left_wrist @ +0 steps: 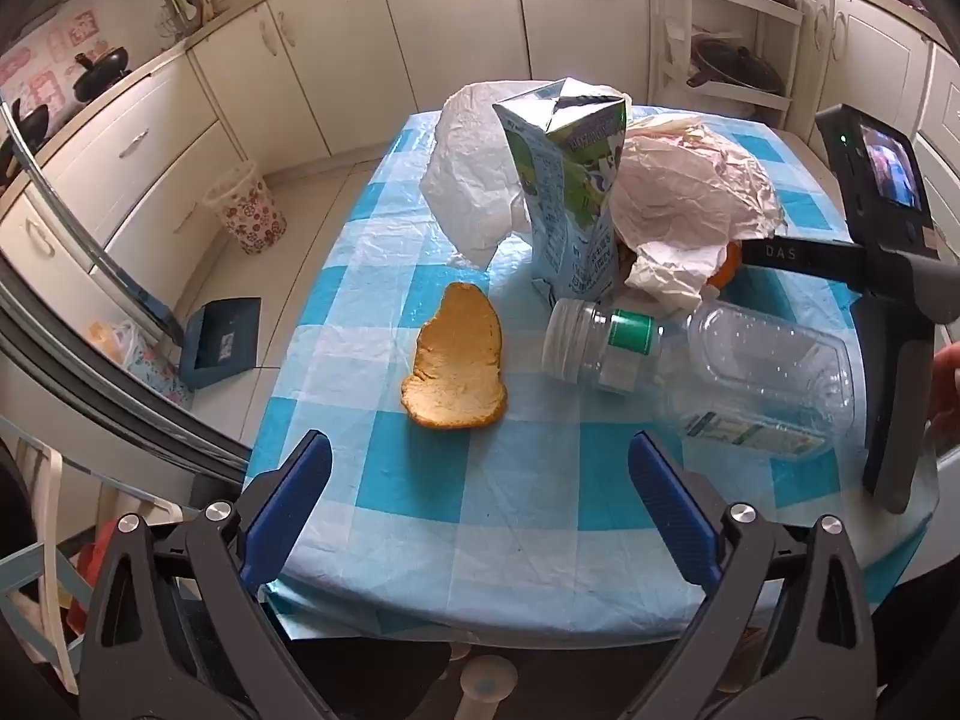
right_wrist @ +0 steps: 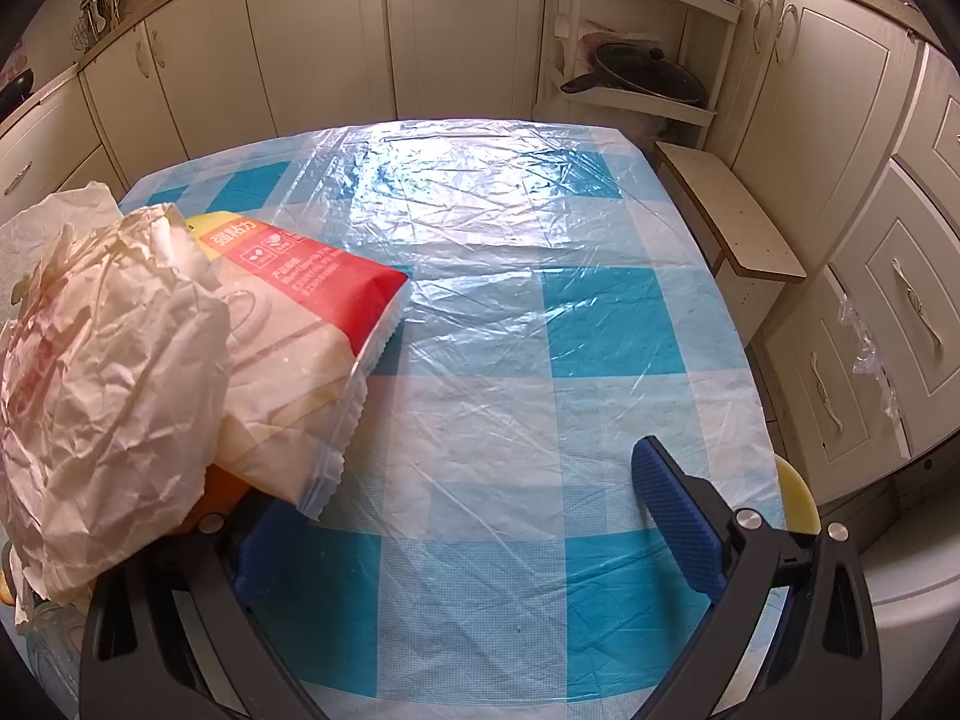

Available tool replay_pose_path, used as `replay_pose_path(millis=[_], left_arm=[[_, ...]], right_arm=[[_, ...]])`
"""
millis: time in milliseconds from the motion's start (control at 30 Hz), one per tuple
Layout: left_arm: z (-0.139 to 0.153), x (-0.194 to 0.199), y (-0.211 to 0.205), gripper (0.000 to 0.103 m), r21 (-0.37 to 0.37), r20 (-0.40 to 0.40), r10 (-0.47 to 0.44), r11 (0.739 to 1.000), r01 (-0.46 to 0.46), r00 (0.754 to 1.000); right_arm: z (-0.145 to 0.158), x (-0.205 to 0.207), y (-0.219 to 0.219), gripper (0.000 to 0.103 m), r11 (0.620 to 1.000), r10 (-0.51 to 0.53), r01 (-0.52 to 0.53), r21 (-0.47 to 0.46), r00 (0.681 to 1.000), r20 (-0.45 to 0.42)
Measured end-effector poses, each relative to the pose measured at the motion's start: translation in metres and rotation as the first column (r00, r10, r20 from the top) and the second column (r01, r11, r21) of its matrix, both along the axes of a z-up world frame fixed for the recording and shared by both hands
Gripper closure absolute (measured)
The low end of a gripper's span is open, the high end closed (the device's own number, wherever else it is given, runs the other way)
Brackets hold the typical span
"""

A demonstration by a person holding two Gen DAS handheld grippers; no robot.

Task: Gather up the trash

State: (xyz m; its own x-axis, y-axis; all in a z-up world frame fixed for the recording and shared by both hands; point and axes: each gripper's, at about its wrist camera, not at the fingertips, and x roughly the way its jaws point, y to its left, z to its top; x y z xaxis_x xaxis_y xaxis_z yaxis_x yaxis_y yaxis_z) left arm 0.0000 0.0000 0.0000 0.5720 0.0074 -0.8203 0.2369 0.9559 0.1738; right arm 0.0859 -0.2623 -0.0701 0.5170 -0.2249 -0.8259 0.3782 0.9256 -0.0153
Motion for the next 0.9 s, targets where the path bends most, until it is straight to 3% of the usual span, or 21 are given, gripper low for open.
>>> replay_pose_path(millis=[233, 900], left_arm=[[-0.003, -0.006, 0.013, 0.008, -0.051, -0.003, 0.013, 0.999, -0.013, 1.000], [0.002, -0.006, 0.020, 0.008, -0.044, -0.022, 0.008, 0.999, -0.008, 1.000]], right_arm=[[0.000, 0.000, 0.000, 0.006, 1.000, 0.000, 0.000, -0.001, 1.000, 0.000], [0.000, 0.000, 0.000, 0.006, 1.000, 0.000, 0.000, -0.001, 1.000, 0.000]])
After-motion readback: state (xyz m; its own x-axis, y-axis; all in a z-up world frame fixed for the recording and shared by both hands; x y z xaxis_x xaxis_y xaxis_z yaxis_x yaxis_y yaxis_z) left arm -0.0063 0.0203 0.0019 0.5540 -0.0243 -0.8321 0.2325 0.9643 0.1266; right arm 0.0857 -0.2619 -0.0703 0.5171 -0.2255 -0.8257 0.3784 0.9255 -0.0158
